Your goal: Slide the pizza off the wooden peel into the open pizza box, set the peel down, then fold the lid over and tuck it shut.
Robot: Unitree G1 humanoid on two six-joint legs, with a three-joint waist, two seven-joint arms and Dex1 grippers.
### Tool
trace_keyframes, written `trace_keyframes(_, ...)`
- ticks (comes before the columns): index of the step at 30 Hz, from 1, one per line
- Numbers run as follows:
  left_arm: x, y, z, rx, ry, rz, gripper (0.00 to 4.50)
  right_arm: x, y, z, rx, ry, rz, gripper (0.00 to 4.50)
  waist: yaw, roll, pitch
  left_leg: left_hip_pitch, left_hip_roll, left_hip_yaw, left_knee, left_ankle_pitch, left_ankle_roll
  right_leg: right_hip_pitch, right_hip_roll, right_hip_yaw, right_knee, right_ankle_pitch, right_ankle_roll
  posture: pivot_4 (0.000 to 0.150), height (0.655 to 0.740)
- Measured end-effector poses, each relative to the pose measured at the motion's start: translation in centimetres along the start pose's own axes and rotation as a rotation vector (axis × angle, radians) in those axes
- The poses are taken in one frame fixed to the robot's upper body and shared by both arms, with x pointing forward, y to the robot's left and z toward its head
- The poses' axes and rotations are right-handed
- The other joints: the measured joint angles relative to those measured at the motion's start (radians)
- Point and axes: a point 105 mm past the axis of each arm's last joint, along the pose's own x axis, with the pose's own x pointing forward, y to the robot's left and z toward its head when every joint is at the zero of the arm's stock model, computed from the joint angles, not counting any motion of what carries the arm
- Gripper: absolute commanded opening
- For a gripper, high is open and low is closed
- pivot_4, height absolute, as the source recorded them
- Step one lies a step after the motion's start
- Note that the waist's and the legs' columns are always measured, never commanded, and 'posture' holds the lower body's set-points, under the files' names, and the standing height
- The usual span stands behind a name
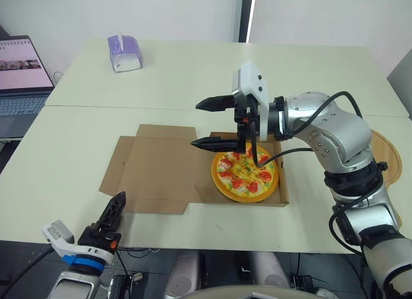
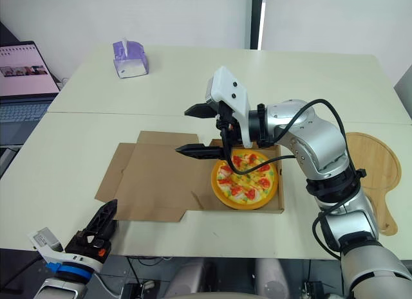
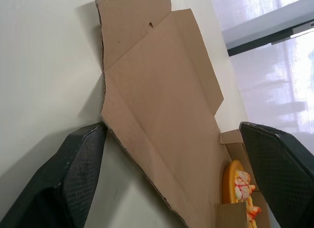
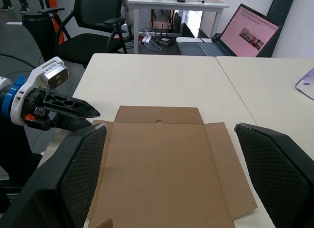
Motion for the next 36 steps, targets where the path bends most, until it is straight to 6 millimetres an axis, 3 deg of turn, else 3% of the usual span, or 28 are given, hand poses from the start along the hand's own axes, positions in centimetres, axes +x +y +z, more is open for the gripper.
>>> trace_keyframes(11, 0.4, 0.4, -0.1, -0.025, -0.005, 0.024, 0.13, 0.0, 0.0, -0.1, -0.012, 0.009, -0.003, 4.50, -0.001, 0.000, 0.000, -0.001, 0.000, 0.000, 0.000, 0.000, 0.000, 0.000, -0.001, -0.001, -0.002, -0.002, 0.000, 0.150, 0.7400)
trace_keyframes(21, 0.7, -0.1, 0.1, -0.025, -0.008, 0.014, 0.06, -0.4, -0.2, -0.4, -0.023, 0.023, -0.017, 4.50, -0.001, 0.000, 0.000, -0.001, 0.000, 0.000, -0.001, 0.000, 0.000, 0.000, -0.001, -0.001, -0.001, -0.002, 0.000, 0.150, 0.7400)
trace_keyframes(24, 1.5, -1.3, 0.7, 0.051, 0.013, -0.023, 0.06, -1.1, -0.9, -0.8, -0.030, 0.036, -0.051, 4.50, 0.002, -0.001, 0.001, -0.001, 0.000, -0.002, 0.000, 0.000, 0.000, 0.000, -0.001, -0.002, -0.001, -0.002, 0.000, 0.150, 0.7400)
trace_keyframes(28, 2.5, -3.5, 1.8, 0.136, 0.020, -0.103, 0.00, -3.8, -2.7, -3.0, -0.021, 0.083, -0.134, 3.52, 0.003, -0.002, 0.001, 0.000, -0.001, 0.000, 0.000, 0.000, 0.000, 0.002, -0.002, -0.001, -0.002, -0.002, 0.000, 0.150, 0.7400)
trace_keyframes(33, 3.0, -3.8, 2.5, 0.151, 0.018, -0.125, 0.00, -7.8, -5.6, -6.1, -0.031, 0.184, -0.259, 1.69, -0.002, -0.002, 0.001, 0.000, 0.000, 0.001, 0.000, 0.001, -0.001, 0.001, -0.002, -0.001, -0.001, -0.002, 0.000, 0.150, 0.7400)
trace_keyframes(36, 3.3, -3.7, 2.6, 0.154, 0.028, -0.138, 0.00, -11.2, -8.0, -9.3, -0.074, 0.326, -0.380, 0.54, -0.001, -0.003, 0.001, 0.001, -0.001, 0.001, 0.000, 0.001, -0.001, 0.001, -0.001, -0.001, -0.001, -0.002, 0.000, 0.150, 0.7400)
